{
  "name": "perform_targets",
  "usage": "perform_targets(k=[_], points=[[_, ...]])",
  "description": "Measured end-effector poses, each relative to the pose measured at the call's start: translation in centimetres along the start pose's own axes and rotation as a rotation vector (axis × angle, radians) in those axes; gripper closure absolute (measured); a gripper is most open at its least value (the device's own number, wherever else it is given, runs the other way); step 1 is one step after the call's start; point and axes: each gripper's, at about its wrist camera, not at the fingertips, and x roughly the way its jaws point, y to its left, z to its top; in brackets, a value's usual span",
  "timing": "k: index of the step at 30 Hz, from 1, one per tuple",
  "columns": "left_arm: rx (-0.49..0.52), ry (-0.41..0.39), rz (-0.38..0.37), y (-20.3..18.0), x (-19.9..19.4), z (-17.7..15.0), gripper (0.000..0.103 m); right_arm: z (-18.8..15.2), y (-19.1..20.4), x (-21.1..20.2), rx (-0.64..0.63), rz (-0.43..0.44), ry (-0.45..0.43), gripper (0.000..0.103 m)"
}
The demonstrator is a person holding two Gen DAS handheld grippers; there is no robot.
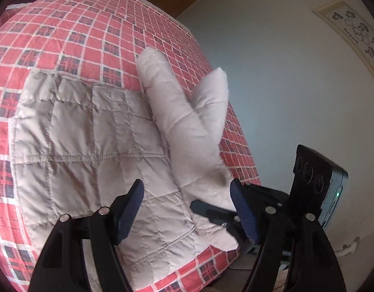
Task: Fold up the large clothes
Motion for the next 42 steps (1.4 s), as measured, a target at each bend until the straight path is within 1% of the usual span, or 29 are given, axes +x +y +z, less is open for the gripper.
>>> perform_targets(k=[4, 8, 12, 14, 15, 16, 17, 18, 19, 20, 22, 24, 26, 27, 28, 29, 30, 32, 33, 35, 36, 37, 39, 40, 42], points=[[-0.027, 0.005, -0.038, 1.0, 1.4, 1.1, 0.03, -0.5, 0.0, 1.2, -0.016, 0.014, 0.002, 0.067], [-0.006, 0.023, 0.02, 0.8, 3.1, 2.4, 0.03, -0.6, 0.0, 1.3, -0.021, 0.037, -0.002, 0.065], [-0.003, 0.063, 0.063, 0.6, 5.7, 3.8, 0.03, -0.9, -0.8, 0.8, -0.012, 0.061, -0.015, 0.065], [-0.014, 0.076, 0.063, 0.8, 7.0, 4.3, 0.033, -0.8, -0.9, 0.6, -0.012, 0.068, -0.023, 0.064], [-0.022, 0.08, 0.059, 0.9, 7.5, 4.5, 0.043, -0.9, -1.0, 0.2, -0.011, 0.073, -0.031, 0.062], [-0.028, 0.082, 0.051, 1.0, 8.0, 4.5, 0.059, -0.9, -1.2, -0.4, -0.004, 0.084, -0.043, 0.056], [-0.039, 0.089, 0.031, 1.2, 8.4, 4.6, 0.064, -1.0, -1.5, -1.2, 0.004, 0.103, -0.058, 0.05], [-0.054, 0.089, 0.018, 1.3, 8.7, 4.6, 0.069, -0.9, -1.4, -1.9, 0.008, 0.116, -0.072, 0.05], [-0.063, 0.082, 0.023, 1.5, 8.7, 4.6, 0.072, -0.9, -1.4, -2.8, 0.01, 0.124, -0.089, 0.048], [-0.062, 0.076, 0.026, 1.5, 8.8, 4.6, 0.074, -0.9, -1.6, -3.9, 0.012, 0.132, -0.104, 0.042], [-0.054, 0.069, 0.014, 1.6, 8.7, 4.2, 0.079, -1.2, -2.4, -6.7, 0.025, 0.16, -0.155, 0.038], [-0.04, 0.062, 0.0, 1.5, 8.3, 3.9, 0.081, -1.3, -3.5, -8.5, 0.051, 0.168, -0.183, 0.037], [-0.014, 0.054, -0.002, 1.2, 7.9, 3.5, 0.082, -1.3, -5.2, -9.3, 0.096, 0.108, -0.186, 0.037], [-0.001, 0.051, -0.001, 1.6, 7.0, 3.0, 0.083, -1.6, -6.1, -9.4, 0.124, 0.064, -0.183, 0.037], [0.016, 0.048, 0.001, 1.4, 6.9, 2.8, 0.085, -1.7, -7.3, -9.1, 0.158, 0.027, -0.17, 0.037], [0.026, 0.045, 0.0, 1.0, 6.4, 2.3, 0.085, -1.5, -8.7, -8.5, 0.187, 0.009, -0.158, 0.037], [0.033, 0.044, -0.004, 0.8, 6.0, 2.5, 0.086, -1.9, -9.8, -8.1, 0.218, -0.006, -0.146, 0.037], [0.048, 0.038, -0.023, 0.2, 5.2, 2.6, 0.088, -2.5, -12.0, -6.8, 0.26, -0.007, -0.133, 0.036], [0.056, 0.033, -0.04, -0.1, 4.6, 2.7, 0.089, -2.7, -12.9, -6.2, 0.287, 0.011, -0.123, 0.036], [0.077, 0.018, -0.079, -1.1, 3.0, 3.2, 0.09, -3.1, -14.0, -5.1, 0.32, 0.08, -0.111, 0.036], [0.098, 0.003, -0.093, -1.8, 2.0, 3.2, 0.09, -3.1, -14.3, -4.6, 0.333, 0.127, -0.106, 0.036], [0.129, -0.016, -0.102, -2.5, 0.7, 3.2, 0.09, -3.0, -14.4, -4.3, 0.338, 0.154, -0.105, 0.036], [0.172, -0.047, -0.119, -3.5, -1.7, 2.8, 0.09, -2.8, -14.0, -4.1, 0.34, 0.185, -0.095, 0.034], [0.189, -0.061, -0.124, -3.7, -3.0, 2.7, 0.09, -2.6, -13.8, -4.0, 0.338, 0.21, -0.1, 0.03], [0.206, -0.081, -0.118, -3.6, -5.0, 2.4, 0.09, -2.4, -13.3, -4.0, 0.329, 0.234, -0.099, 0.03]])
